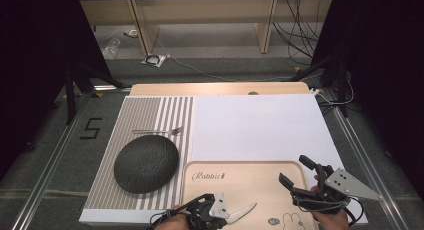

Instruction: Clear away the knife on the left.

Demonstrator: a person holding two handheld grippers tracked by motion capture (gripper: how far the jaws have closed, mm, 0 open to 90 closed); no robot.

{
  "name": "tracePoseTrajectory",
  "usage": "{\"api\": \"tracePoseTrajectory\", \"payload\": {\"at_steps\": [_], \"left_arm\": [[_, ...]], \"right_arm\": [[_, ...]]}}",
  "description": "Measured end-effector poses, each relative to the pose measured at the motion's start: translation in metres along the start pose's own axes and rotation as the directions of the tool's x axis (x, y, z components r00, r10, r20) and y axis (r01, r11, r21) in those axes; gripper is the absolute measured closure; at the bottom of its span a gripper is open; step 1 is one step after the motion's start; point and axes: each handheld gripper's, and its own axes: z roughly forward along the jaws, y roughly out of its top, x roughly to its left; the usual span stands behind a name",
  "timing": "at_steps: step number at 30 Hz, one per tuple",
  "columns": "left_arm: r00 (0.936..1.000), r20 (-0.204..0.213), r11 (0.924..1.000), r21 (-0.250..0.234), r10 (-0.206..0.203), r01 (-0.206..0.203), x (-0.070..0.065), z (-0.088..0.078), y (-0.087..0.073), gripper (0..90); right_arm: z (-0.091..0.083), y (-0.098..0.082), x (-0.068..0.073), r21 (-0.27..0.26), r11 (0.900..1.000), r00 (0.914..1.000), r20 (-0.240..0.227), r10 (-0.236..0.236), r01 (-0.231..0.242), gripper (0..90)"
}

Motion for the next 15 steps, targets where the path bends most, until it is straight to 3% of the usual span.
{"api": "tracePoseTrajectory", "payload": {"at_steps": [8,15], "left_arm": [[0.9998,-0.013,0.9994,0.033,0.012,-0.012,-0.002,0.011,0.0,89.4],[0.9992,-0.038,0.998,0.063,-0.011,0.013,0.001,0.016,-0.001,89.5]], "right_arm": [[0.0,0.0,0.0,0.003,1.0,1.0,-0.001,-0.001,0.001,16.4],[0.0,0.0,0.0,0.007,1.0,1.0,0.0,-0.002,0.002,16.5]]}}
